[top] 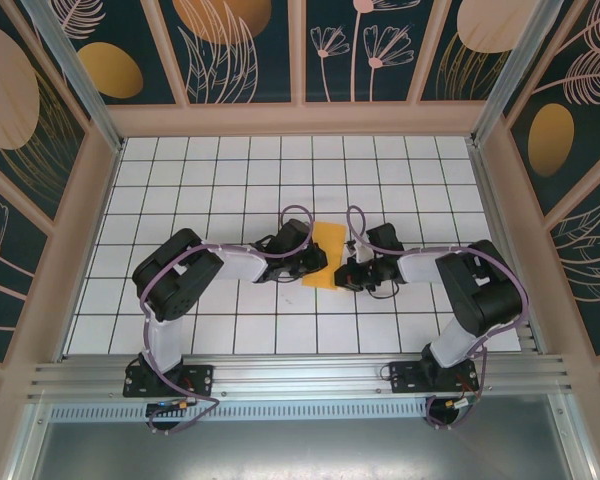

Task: Fold a paper plane with a square sheet of paper (pick it up from the middle)
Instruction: Fold the triangle a second time at the center of the table.

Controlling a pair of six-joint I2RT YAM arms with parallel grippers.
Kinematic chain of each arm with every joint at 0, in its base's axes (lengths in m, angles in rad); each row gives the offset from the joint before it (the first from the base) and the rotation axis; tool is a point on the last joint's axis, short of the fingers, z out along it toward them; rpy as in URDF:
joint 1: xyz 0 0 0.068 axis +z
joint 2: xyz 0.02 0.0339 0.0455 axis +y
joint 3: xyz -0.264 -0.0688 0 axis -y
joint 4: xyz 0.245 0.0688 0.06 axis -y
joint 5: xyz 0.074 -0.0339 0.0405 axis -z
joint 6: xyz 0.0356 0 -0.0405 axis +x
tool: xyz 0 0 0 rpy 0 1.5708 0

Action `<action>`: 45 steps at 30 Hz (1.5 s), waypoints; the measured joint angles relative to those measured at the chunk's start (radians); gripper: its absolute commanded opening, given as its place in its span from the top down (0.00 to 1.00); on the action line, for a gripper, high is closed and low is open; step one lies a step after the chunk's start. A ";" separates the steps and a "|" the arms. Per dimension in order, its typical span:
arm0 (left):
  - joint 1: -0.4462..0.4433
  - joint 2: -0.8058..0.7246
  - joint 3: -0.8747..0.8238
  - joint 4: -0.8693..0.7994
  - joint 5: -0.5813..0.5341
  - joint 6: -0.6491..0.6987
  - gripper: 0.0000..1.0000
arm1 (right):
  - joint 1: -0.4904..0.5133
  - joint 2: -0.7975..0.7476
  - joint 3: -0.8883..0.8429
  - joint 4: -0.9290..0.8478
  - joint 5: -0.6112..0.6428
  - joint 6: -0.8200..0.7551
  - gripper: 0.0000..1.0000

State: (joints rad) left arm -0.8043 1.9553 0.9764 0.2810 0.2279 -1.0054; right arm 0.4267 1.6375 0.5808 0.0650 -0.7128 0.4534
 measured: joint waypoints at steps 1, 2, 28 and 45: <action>0.000 -0.001 0.003 -0.007 0.000 0.005 0.83 | 0.000 0.000 -0.002 0.005 -0.002 0.002 0.98; 0.000 -0.004 0.004 -0.014 0.000 0.010 0.83 | -0.001 0.000 -0.004 0.008 -0.003 0.002 0.98; -0.041 0.005 -0.039 0.064 0.063 -0.062 0.96 | -0.003 0.002 -0.005 0.014 -0.003 0.024 1.00; -0.026 0.002 -0.027 0.038 0.048 -0.053 0.90 | -0.003 0.002 -0.005 0.011 -0.002 0.020 1.00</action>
State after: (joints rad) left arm -0.8307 1.9568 0.9493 0.3191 0.2764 -1.0580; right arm 0.4240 1.6394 0.5758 0.0757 -0.7143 0.4736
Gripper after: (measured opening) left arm 0.104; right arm 0.065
